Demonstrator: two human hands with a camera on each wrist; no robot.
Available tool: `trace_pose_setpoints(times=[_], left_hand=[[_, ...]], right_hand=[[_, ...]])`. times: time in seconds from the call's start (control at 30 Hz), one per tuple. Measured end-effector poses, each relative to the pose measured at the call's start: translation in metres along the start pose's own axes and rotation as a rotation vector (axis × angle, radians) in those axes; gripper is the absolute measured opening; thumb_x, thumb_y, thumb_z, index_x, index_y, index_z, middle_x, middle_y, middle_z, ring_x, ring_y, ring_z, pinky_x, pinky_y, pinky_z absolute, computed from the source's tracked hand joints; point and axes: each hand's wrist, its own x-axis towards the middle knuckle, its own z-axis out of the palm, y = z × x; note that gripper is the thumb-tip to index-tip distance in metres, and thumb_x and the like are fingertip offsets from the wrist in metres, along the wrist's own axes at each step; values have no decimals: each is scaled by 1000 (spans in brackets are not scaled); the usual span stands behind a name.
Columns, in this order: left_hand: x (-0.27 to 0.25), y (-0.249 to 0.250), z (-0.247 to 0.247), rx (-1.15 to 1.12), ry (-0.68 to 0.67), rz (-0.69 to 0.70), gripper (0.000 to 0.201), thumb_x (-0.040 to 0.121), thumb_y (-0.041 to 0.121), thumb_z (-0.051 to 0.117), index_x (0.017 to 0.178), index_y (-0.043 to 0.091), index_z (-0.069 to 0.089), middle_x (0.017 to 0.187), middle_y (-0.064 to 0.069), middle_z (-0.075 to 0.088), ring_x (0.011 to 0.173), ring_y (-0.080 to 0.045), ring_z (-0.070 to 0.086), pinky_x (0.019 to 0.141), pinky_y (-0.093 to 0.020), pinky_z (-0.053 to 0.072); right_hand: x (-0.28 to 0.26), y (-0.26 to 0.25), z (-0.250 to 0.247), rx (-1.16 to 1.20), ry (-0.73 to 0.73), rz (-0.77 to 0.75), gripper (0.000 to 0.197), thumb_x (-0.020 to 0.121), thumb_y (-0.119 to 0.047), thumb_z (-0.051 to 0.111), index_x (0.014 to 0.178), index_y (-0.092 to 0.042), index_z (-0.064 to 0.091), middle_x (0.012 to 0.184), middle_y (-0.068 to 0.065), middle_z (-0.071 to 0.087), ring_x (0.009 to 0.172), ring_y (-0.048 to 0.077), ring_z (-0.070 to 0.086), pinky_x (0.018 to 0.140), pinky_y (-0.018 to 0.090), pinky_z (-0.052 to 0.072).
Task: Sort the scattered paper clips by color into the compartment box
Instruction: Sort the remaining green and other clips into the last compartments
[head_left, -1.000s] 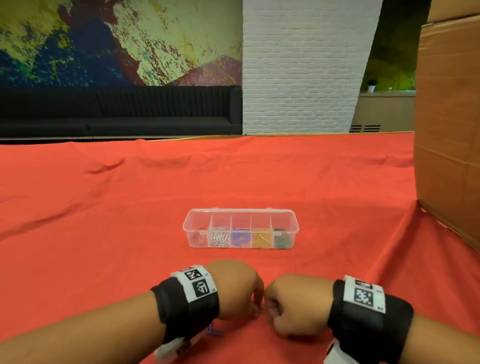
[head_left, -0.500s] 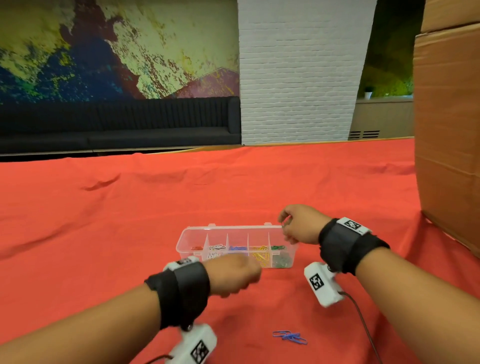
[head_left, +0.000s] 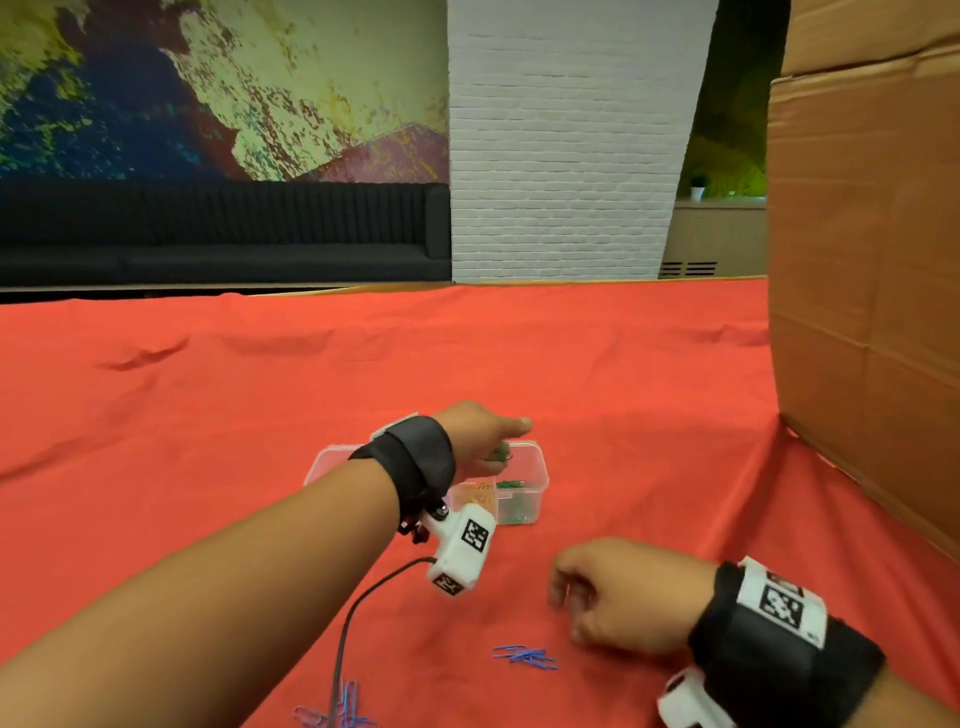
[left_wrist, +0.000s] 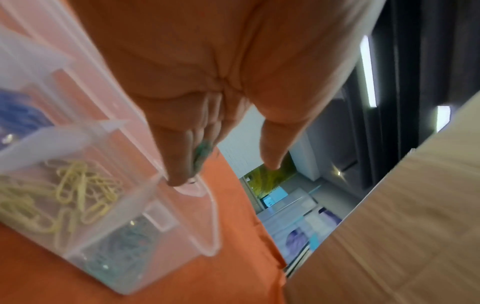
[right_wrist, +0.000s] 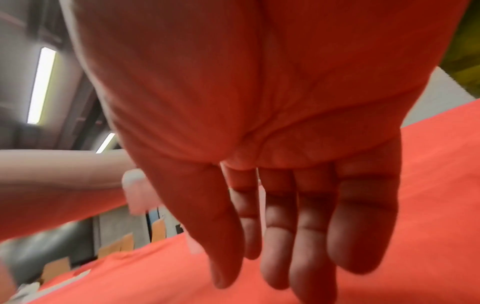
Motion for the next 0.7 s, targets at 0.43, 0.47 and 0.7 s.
trace_pose_setpoints(times=[0.43, 0.47, 0.7], left_hand=[[-146, -48, -73, 1225, -203, 260, 19, 80, 23, 69, 99, 26, 71, 87, 12, 68, 77, -4, 63, 75, -22, 51], [-158, -62, -79, 1286, -256, 234, 24, 80, 26, 68, 103, 27, 70, 91, 12, 67, 83, -8, 63, 78, -24, 51], [-186, -124, -103, 1405, -269, 355, 33, 80, 33, 60, 113, 31, 63, 105, 7, 60, 95, -16, 60, 81, -30, 49]], right_hand=[[11, -27, 33, -88, -19, -122, 23, 78, -27, 62, 100, -27, 59, 86, -8, 64, 70, 7, 53, 58, 19, 38], [11, -28, 34, -87, -24, -122, 20, 78, -26, 61, 97, -27, 59, 86, -8, 64, 69, 6, 52, 57, 18, 37], [11, -28, 36, -99, -24, -96, 14, 76, -20, 51, 85, -31, 54, 74, -12, 58, 60, 2, 49, 56, 12, 36]])
